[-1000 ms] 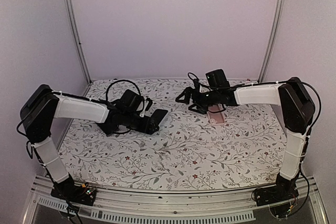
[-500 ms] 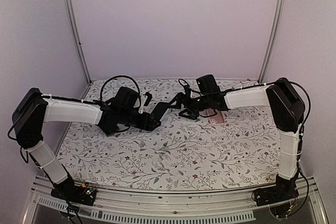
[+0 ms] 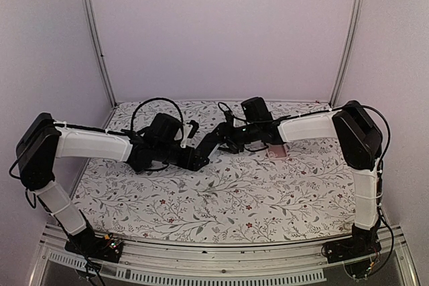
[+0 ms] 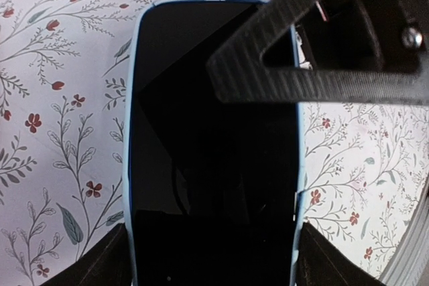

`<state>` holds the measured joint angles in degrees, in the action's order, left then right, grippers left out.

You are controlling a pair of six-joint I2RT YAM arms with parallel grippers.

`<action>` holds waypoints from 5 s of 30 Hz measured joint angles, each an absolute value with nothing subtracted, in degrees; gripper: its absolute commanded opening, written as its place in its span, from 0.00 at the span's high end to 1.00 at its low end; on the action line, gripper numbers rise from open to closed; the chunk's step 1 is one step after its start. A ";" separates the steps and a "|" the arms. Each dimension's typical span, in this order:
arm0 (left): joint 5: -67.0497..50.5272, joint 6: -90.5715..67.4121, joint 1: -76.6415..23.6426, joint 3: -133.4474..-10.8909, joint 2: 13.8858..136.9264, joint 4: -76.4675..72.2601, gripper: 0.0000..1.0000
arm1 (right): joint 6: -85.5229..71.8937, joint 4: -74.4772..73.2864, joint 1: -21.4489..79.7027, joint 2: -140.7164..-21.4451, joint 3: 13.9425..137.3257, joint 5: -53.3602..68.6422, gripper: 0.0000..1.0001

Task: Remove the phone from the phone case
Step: Pass from the left arm to the right, then pass from the right arm to the left, then remove the bottom right corner of the phone case from the phone.

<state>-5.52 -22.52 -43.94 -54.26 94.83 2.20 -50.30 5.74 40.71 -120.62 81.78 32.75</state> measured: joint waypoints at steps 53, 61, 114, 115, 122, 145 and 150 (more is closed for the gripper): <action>-46.50 -42.24 -27.40 -41.39 86.50 -25.39 0.34 | -50.15 21.26 40.45 -120.90 83.68 52.01 1.00; -50.04 -47.94 -27.29 -40.32 89.14 -32.60 0.60 | -50.19 22.44 40.45 -120.90 84.05 54.87 1.00; -39.51 -72.95 -25.02 -37.45 89.52 -56.69 1.00 | -43.62 20.75 41.01 -108.84 76.20 45.45 0.02; -39.35 -73.36 -24.93 -37.45 89.52 -57.17 1.00 | -43.48 20.64 41.30 -108.68 76.20 45.21 0.03; -39.44 -77.47 -24.84 -37.45 90.65 -62.96 1.00 | -42.54 20.32 43.38 -108.07 76.18 44.38 0.20; -39.42 -81.21 -24.84 -37.45 92.23 -67.59 1.00 | -42.59 19.49 43.59 -107.31 75.05 44.03 0.57; -39.20 -81.36 -24.84 -37.45 92.33 -68.16 1.00 | -42.57 19.49 43.59 -106.56 74.13 44.07 0.57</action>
<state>-39.20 -81.36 -24.84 -37.45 92.33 -68.16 -42.57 19.49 43.59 -106.56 74.13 44.07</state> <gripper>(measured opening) 0.100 0.427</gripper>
